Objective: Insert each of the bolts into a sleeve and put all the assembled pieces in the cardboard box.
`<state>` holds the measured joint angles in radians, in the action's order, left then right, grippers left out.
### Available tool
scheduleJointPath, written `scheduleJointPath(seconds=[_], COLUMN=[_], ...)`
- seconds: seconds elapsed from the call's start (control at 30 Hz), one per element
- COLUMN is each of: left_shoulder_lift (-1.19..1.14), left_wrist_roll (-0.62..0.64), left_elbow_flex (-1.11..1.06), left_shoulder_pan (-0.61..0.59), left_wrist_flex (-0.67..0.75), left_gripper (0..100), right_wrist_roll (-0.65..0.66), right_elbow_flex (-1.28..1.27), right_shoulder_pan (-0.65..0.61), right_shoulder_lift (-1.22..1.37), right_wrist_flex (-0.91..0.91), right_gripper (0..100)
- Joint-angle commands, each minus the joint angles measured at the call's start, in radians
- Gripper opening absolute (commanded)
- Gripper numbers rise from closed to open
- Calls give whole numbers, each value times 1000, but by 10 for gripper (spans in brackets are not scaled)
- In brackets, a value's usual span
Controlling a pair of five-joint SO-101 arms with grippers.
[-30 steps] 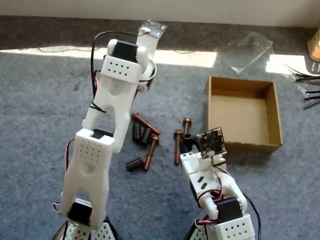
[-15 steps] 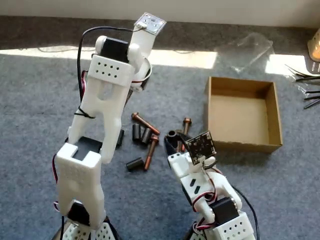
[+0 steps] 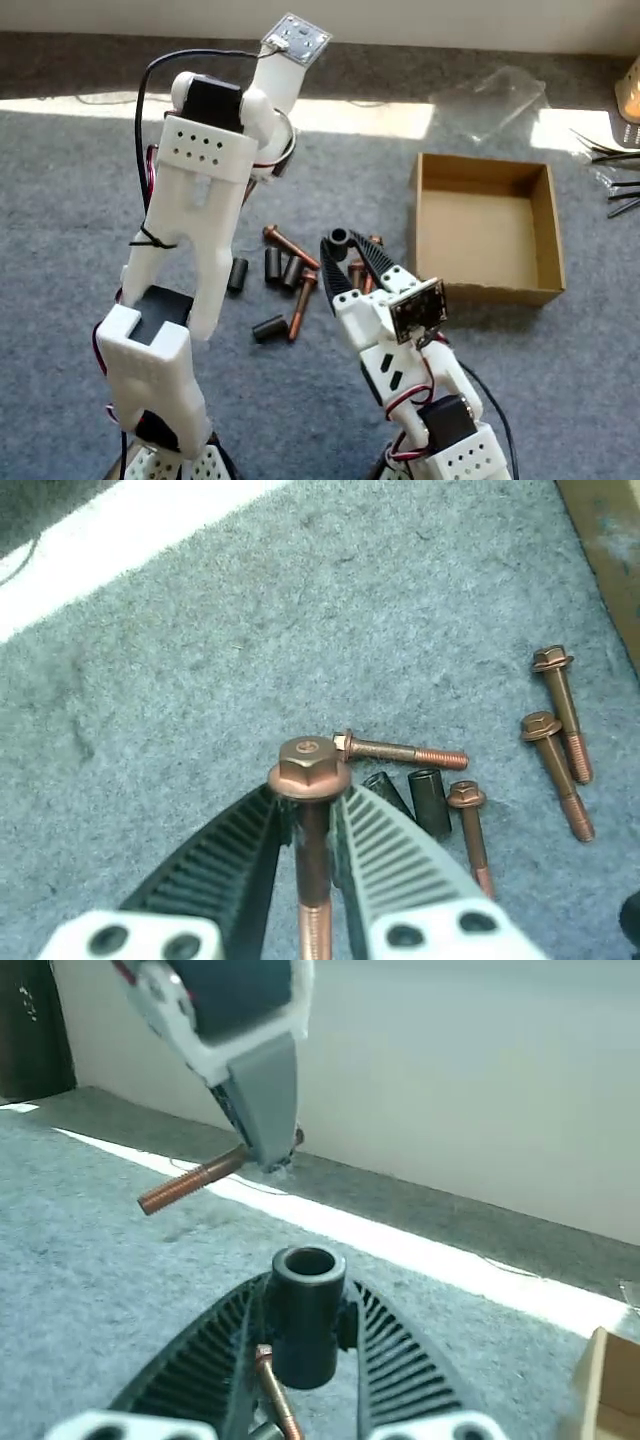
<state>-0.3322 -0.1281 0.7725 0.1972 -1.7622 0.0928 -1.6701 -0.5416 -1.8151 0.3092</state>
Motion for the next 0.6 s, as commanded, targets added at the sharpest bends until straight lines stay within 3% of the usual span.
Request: scheduleJointPath(seconds=[0.0, 0.1, 0.37, 0.57], left_shoulder_lift=[65, 68, 173, 305], left_wrist_roll=[-9, -9, -9, -11], left_elbow_flex=[10, 12, -15, -223], left_shoulder_pan=[-8, -8, -28, -28], left_wrist_flex=[3, 3, 2, 118], left_gripper=[4, 4, 4, 4], right_wrist_roll=[8, 8, 11, 8], right_elbow_flex=[-87, -91, -93, -90], right_shoulder_pan=[-94, -163, -168, -87], right_shoulder_lift=[-7, -7, -7, -7], right_wrist_flex=[-41, -41, -41, -41], right_gripper=[4, 4, 4, 4])
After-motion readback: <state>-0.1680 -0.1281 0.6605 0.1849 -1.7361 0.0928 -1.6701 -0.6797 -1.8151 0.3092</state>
